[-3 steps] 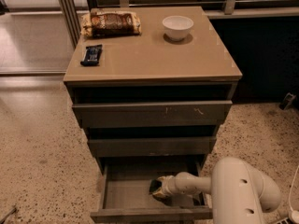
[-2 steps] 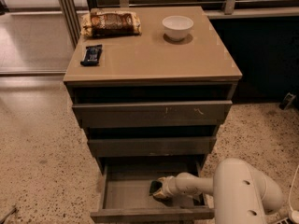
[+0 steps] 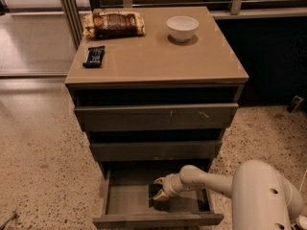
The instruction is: Pick sponge from bottom drawer and place on counter
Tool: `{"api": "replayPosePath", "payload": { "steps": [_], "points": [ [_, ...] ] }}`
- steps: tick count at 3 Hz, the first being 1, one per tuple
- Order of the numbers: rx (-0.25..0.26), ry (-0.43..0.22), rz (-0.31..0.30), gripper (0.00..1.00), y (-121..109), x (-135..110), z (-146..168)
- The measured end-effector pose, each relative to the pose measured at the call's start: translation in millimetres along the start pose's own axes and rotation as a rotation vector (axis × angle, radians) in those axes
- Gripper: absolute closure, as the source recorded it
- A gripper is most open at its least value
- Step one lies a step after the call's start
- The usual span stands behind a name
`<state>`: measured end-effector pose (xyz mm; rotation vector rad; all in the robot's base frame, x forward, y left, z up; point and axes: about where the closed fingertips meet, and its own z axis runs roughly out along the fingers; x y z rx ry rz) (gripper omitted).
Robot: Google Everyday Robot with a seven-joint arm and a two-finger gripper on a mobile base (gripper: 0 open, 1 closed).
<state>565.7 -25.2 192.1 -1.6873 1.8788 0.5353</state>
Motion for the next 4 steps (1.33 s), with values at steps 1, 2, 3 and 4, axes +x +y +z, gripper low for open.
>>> {"api": "replayPosePath", "payload": {
  "steps": [1, 2, 3, 4],
  "points": [
    [-0.091, 0.029, -0.112, 1.0, -2, -63, -59],
    [-0.093, 0.028, -0.11, 1.0, -1, -62, -57],
    [-0.082, 0.008, -0.107, 1.0, 5, -84, -79],
    [-0.053, -0.032, -0.069, 1.0, 17, -129, -126]
  ]
}}
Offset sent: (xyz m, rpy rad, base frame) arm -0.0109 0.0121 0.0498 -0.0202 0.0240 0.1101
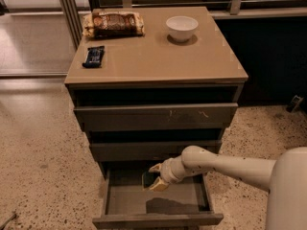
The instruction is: Pick sponge from bottom drawer and place on counter
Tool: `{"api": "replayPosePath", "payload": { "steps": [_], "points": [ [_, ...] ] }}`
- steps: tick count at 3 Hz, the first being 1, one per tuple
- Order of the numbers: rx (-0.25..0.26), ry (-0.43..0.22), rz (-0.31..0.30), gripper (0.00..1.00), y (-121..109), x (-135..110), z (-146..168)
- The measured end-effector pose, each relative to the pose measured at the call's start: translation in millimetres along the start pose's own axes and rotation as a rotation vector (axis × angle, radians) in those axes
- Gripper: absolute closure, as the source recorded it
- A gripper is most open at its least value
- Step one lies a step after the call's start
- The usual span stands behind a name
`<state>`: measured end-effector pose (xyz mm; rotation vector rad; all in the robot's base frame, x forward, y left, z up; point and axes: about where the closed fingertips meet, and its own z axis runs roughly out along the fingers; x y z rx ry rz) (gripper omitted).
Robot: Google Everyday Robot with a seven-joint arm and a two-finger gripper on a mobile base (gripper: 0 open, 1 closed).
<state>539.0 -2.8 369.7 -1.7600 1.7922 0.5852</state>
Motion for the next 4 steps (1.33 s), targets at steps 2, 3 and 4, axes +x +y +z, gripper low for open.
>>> {"api": "replayPosePath", "payload": {
  "steps": [2, 3, 4],
  "points": [
    [0.048, 0.024, 0.053, 1.0, 9, -74, -78],
    [0.047, 0.024, 0.05, 1.0, 9, -74, -78],
    [0.05, 0.008, 0.062, 1.0, 8, -77, -84]
  ]
}}
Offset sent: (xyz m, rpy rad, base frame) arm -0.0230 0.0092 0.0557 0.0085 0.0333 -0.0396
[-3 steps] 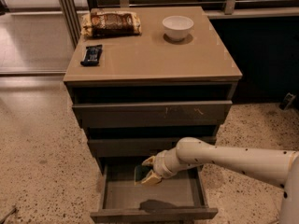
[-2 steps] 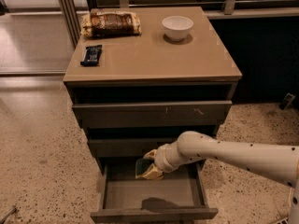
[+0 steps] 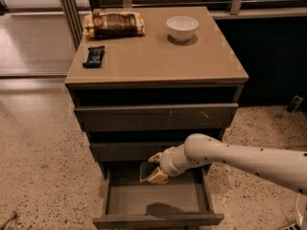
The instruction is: Pick sponge from bottom drawer and place on counter
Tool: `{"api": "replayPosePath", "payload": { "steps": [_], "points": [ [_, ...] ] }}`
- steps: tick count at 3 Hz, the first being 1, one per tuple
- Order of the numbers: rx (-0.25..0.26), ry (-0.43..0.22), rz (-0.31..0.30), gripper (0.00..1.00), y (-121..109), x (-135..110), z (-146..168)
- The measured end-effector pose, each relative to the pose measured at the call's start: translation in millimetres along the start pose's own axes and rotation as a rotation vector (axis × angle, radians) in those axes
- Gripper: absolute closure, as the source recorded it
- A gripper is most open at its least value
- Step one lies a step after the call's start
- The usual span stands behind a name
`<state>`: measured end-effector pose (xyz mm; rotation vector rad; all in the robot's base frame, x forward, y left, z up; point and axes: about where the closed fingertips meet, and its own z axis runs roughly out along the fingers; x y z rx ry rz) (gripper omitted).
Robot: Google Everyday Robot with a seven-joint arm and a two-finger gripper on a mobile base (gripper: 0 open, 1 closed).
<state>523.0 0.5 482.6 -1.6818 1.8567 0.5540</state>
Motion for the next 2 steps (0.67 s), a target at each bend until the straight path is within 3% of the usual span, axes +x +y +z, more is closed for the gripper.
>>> {"api": "replayPosePath", "payload": {
  "steps": [1, 2],
  "points": [
    [0.015, -0.019, 0.043, 1.0, -2, -25, -42],
    [0.04, 0.006, 0.107, 1.0, -2, -72, -105]
  ]
}}
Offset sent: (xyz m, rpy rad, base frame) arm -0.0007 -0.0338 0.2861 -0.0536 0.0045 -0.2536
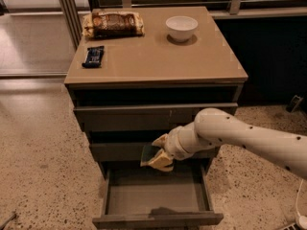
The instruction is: Pick sponge from bottom drawer and place on counter
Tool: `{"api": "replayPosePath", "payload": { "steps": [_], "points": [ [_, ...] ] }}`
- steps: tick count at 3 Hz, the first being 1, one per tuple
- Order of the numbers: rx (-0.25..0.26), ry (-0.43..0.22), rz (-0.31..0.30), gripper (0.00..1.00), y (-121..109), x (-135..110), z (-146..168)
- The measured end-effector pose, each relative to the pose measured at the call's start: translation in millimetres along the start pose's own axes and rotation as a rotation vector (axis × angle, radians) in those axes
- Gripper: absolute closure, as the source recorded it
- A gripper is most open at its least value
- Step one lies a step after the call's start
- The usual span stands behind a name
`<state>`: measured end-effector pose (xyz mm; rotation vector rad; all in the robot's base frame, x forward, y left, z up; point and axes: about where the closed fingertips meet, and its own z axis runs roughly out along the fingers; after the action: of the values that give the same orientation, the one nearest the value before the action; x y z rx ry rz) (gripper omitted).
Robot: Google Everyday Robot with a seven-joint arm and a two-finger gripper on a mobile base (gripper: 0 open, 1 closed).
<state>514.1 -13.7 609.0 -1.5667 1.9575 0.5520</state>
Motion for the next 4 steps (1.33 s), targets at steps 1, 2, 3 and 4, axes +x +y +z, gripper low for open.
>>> {"api": "replayPosePath", "payload": {
  "steps": [1, 2, 3, 4],
  "points": [
    [0.048, 0.054, 0.054, 1.0, 0, -62, -65],
    [0.094, 0.073, 0.069, 1.0, 6, -86, -95],
    [0.094, 0.073, 0.069, 1.0, 6, -86, -95],
    [0.132, 0.071, 0.073, 1.0, -7, -112, -119]
  ]
}}
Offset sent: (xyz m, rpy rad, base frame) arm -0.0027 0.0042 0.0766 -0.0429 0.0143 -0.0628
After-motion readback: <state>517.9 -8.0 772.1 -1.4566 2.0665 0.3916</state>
